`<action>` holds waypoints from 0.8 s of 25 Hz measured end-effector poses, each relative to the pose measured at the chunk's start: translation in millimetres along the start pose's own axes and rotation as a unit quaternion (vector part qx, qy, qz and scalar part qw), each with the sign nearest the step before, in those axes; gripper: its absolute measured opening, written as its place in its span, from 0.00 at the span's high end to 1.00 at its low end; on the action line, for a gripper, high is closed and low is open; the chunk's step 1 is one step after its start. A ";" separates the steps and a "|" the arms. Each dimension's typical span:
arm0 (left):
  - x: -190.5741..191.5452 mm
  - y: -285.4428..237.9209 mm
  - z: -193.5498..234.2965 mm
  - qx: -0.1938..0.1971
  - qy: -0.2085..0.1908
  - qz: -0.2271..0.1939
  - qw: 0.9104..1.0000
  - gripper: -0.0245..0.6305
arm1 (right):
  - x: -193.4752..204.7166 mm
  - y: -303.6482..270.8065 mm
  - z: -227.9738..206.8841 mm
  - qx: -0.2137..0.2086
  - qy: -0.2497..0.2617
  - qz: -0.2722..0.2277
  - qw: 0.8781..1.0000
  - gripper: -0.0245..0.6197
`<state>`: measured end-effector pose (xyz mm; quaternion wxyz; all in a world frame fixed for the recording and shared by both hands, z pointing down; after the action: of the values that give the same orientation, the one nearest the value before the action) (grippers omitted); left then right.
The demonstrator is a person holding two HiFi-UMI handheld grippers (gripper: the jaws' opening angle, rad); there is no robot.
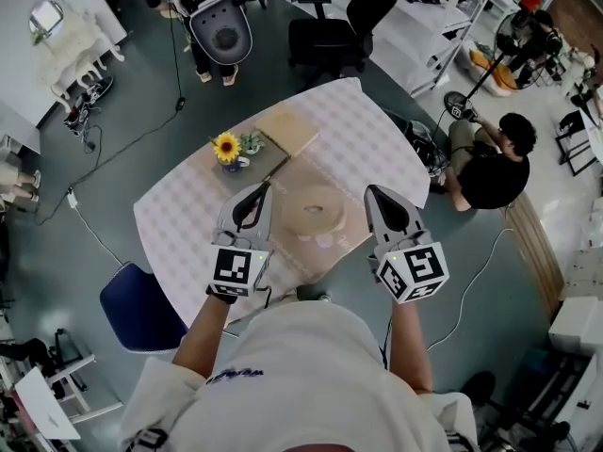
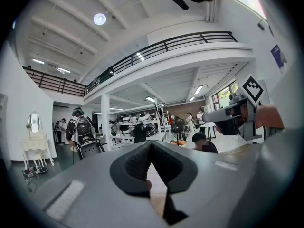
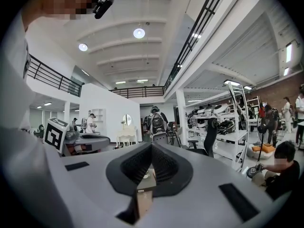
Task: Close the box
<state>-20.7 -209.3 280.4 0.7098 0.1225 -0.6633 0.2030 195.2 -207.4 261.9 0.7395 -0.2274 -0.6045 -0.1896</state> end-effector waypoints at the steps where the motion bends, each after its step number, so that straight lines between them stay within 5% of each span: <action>1: 0.9 0.1 0.3 0.000 0.000 0.001 1.000 0.96 | 0.0 0.1 0.1 0.001 0.000 0.001 1.000 0.96; 20: 11.3 4.8 -6.7 0.014 0.016 0.010 1.000 0.96 | 7.4 22.7 3.6 0.023 -0.006 0.021 1.000 0.96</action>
<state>-16.4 -200.7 290.5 0.7167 0.1222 -0.6501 0.2209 206.3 -186.7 267.4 0.7449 -0.2242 -0.6079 -0.1589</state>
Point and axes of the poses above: the fingertips, and each gripper's own axes: y backward along the fingers, z to its left, x out of its underside, the point moved 4 cm from there along y, backward along the fingers, and after that the axes turned 14 degrees about y, right-handed, at the moved point
